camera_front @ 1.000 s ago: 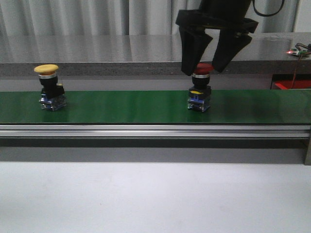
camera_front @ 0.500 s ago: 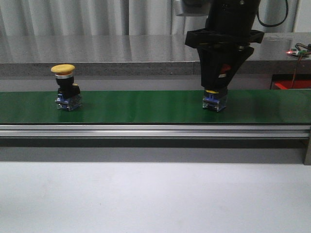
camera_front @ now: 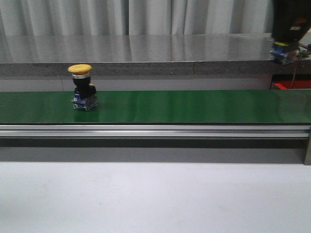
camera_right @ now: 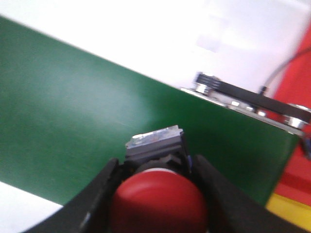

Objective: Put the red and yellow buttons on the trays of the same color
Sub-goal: 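Lift the red button into the red tray and open the right gripper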

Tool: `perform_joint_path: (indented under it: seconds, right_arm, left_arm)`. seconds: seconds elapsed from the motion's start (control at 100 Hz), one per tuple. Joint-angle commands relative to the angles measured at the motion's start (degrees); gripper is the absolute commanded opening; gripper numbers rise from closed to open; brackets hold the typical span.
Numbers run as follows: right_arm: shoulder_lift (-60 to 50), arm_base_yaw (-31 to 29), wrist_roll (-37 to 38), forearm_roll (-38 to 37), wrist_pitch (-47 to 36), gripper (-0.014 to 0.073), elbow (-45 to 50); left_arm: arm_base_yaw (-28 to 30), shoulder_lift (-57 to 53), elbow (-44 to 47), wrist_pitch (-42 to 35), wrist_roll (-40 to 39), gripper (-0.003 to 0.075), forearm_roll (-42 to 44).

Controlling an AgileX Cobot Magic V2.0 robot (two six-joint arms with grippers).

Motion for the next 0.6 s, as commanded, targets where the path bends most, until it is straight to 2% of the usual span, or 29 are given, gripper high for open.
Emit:
perform_joint_path:
  seconds: [0.0,0.16,0.37,0.59]
  right_arm:
    - [-4.0,-4.7,0.2,-0.1,-0.7,0.0125,-1.8]
    - [-3.7,-12.5,0.3,-0.1,-1.4,0.0125,-1.8]
    - [-3.6,-20.3,0.3,0.3,-8.6,0.0125,-1.8]
    - [-0.7,-20.1,-0.9,3.4,-13.4,0.0125,-2.1]
  left_arm:
    - [-0.4,-1.4,-1.3,-2.5,-0.2,-0.0019,-1.1]
    - [-0.4,-1.4,-1.3,-2.5,-0.2,-0.0019,-1.1]
    - [-0.4,-1.4,-1.3,-2.5,-0.2,-0.0019,-1.1]
    - [-0.4,-1.4,-1.3,-2.5,-0.2,-0.0019,-1.1]
